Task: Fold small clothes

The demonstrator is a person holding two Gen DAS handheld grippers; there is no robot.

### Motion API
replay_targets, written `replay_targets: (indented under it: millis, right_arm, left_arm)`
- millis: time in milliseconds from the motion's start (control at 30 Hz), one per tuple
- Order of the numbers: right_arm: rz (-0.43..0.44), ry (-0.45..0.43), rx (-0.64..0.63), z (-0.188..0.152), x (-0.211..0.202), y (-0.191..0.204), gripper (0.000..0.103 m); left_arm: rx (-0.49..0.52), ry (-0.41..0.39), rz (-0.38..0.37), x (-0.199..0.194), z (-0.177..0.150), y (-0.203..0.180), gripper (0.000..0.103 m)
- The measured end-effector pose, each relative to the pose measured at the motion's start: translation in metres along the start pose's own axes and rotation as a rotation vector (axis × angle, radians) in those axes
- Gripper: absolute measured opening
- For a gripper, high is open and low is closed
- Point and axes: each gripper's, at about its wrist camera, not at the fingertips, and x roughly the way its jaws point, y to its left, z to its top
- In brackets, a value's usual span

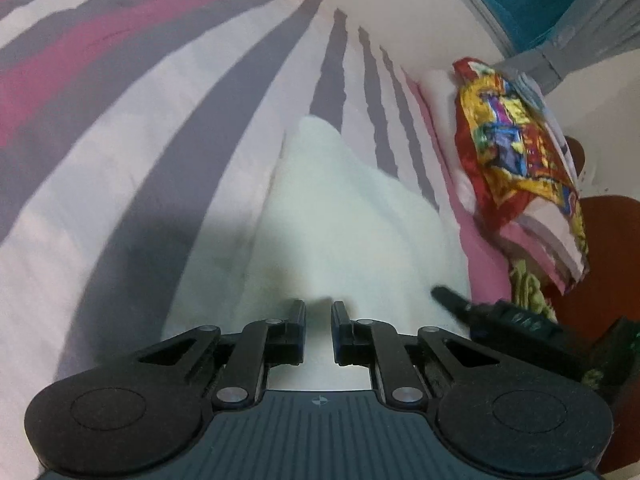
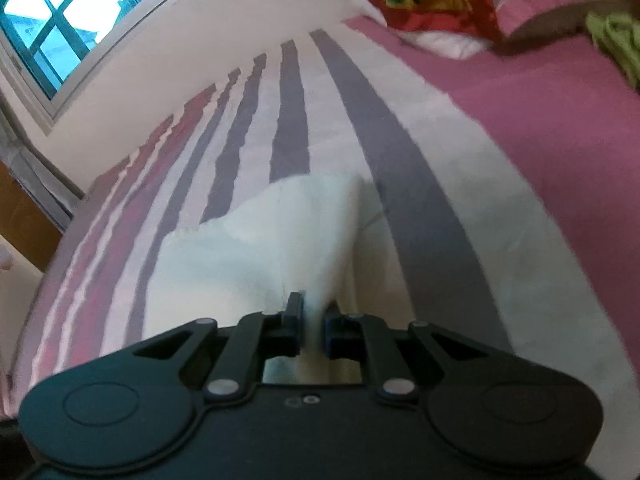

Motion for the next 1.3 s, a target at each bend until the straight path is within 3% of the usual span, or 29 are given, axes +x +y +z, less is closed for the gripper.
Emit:
replay_targets:
  millis: [100, 300, 400, 533, 867, 1000, 1133, 1200, 1300]
  right_arm:
    - [0.055, 0.019, -0.021, -0.001, -0.011, -0.001, 0.025]
    - [0.091, 0.081, -0.017, -0.019, -0.027, -0.007, 0.027]
    - [0.061, 0.131, -0.061, -0.019, -0.016, 0.004, 0.026]
    - [0.060, 0.145, -0.031, -0.016, -0.019, 0.001, 0.029]
    - [0.043, 0.198, -0.038, -0.066, -0.059, -0.015, 0.028]
    - [0.060, 0.206, -0.052, -0.066, -0.057, -0.003, 0.011]
    - [0.052, 0.121, -0.090, -0.056, -0.075, 0.004, 0.009]
    - [-0.016, 0.086, -0.120, -0.057, -0.080, -0.001, 0.008]
    - [-0.031, 0.202, -0.068, -0.064, -0.056, -0.019, 0.008]
  left_arm:
    - [0.012, 0.009, 0.002, 0.000, -0.005, -0.002, 0.011]
    - [0.014, 0.023, 0.002, -0.005, -0.016, -0.002, 0.011]
    - [0.012, 0.041, 0.004, -0.006, -0.022, -0.001, 0.011]
    - [0.021, 0.050, 0.006, -0.009, -0.027, -0.001, 0.011]
    - [0.009, 0.050, 0.010, -0.017, -0.036, -0.002, 0.011]
    - [0.007, 0.047, 0.017, -0.021, -0.037, -0.002, 0.011]
    - [0.026, 0.041, -0.005, -0.023, -0.038, -0.009, 0.011]
    - [0.036, 0.055, -0.006, -0.018, -0.041, -0.011, 0.011]
    - [0.049, 0.080, 0.007, -0.009, -0.047, -0.012, 0.011]
